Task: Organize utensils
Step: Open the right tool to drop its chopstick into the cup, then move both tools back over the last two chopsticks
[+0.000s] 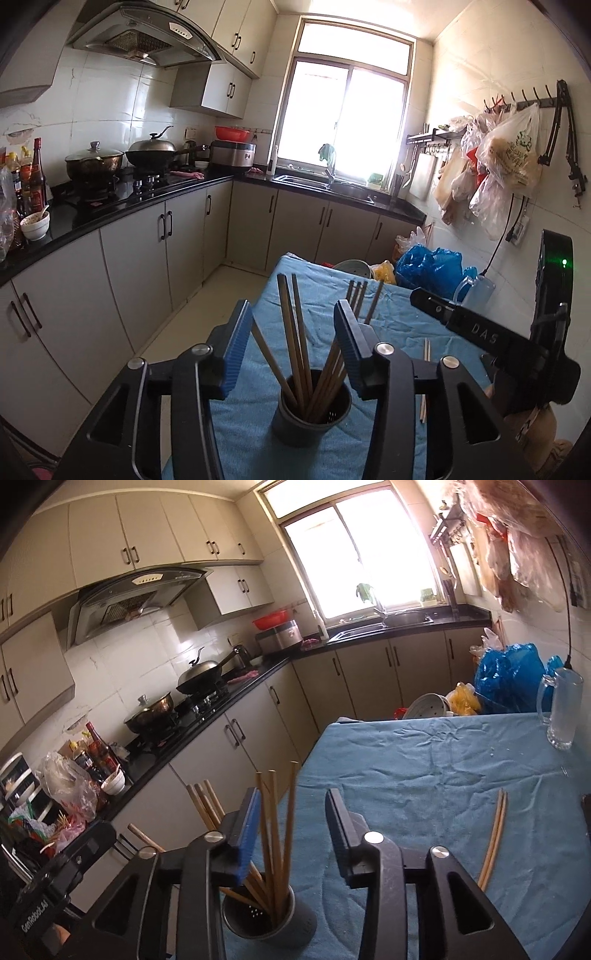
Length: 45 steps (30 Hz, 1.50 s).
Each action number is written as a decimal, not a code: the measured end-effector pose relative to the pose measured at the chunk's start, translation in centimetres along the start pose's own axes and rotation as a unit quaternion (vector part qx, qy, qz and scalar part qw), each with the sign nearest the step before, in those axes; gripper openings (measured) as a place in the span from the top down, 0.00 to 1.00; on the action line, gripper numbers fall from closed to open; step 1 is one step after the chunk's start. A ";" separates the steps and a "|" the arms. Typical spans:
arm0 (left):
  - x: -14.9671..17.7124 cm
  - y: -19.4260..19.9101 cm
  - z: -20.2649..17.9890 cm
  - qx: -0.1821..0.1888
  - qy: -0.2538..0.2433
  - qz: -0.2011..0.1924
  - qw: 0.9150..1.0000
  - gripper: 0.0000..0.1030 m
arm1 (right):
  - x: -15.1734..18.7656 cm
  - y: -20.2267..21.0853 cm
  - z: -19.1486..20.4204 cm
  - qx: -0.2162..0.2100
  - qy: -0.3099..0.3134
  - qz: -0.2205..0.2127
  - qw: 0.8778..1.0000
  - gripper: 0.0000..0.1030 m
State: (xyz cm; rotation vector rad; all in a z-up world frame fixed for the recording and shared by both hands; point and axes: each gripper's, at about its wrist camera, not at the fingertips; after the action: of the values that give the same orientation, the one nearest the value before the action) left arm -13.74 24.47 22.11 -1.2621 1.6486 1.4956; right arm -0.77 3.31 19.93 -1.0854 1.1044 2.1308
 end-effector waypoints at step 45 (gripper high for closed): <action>12.0 -15.1 -21.7 0.101 -0.113 0.230 0.961 0.44 | 10.2 6.1 -28.1 0.154 -0.177 -0.001 0.972 0.50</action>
State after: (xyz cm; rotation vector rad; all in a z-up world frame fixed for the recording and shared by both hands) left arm -0.96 1.58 9.64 -0.5939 1.9628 1.6086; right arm 1.00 -22.83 4.21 -0.5386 1.2020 1.9663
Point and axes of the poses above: each gripper's, at about its wrist camera, not at the fingertips, and y roughly against the way its jaws point, z to its left, x to its underside, and after that the axes turned 2 degrees about y, right-handed
